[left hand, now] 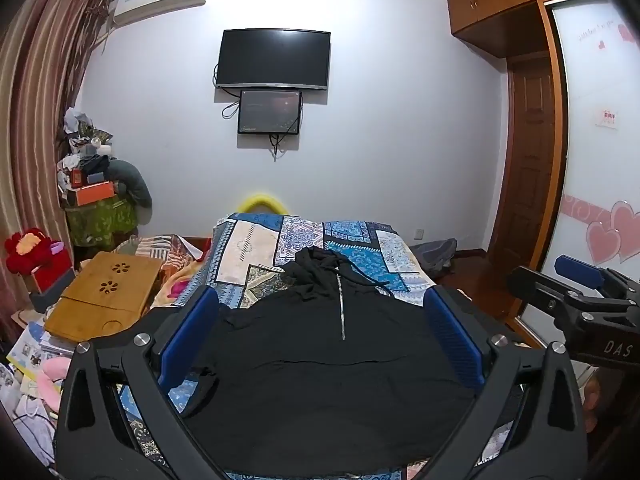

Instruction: Fold large clothes

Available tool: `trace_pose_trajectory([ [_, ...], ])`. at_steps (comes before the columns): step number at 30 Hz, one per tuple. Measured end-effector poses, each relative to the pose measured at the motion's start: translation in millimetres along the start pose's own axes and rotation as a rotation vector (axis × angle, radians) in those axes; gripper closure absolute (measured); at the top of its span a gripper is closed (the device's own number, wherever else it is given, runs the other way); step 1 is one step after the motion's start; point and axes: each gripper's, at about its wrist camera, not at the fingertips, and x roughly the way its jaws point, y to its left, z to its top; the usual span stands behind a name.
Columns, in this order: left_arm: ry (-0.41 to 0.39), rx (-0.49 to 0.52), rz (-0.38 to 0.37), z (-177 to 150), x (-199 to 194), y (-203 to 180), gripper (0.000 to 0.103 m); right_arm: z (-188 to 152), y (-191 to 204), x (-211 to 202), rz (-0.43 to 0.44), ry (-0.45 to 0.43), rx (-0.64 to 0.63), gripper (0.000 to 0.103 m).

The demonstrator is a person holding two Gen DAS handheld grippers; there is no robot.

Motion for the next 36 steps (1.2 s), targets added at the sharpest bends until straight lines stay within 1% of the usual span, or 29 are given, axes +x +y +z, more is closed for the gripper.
trace_pose_trajectory([
  [11,0.002,-0.003,-0.007,1,10,4,0.0,0,1,0,-0.005,-0.001,0.008,0.0],
  [12,-0.002,-0.002,-0.007,3,-1,-4,0.0,2,-3,0,-0.003,0.0,0.01,0.0],
  [13,-0.004,0.0,-0.005,1,-3,-6,0.0,2,-3,0,-0.003,-0.001,0.011,0.0],
  [31,-0.002,0.002,-0.007,3,-2,-3,0.0,2,-9,-1,0.001,-0.003,0.033,0.0],
  [36,-0.001,0.002,-0.004,3,-1,-8,0.0,3,-11,-1,0.001,-0.003,0.039,0.0],
])
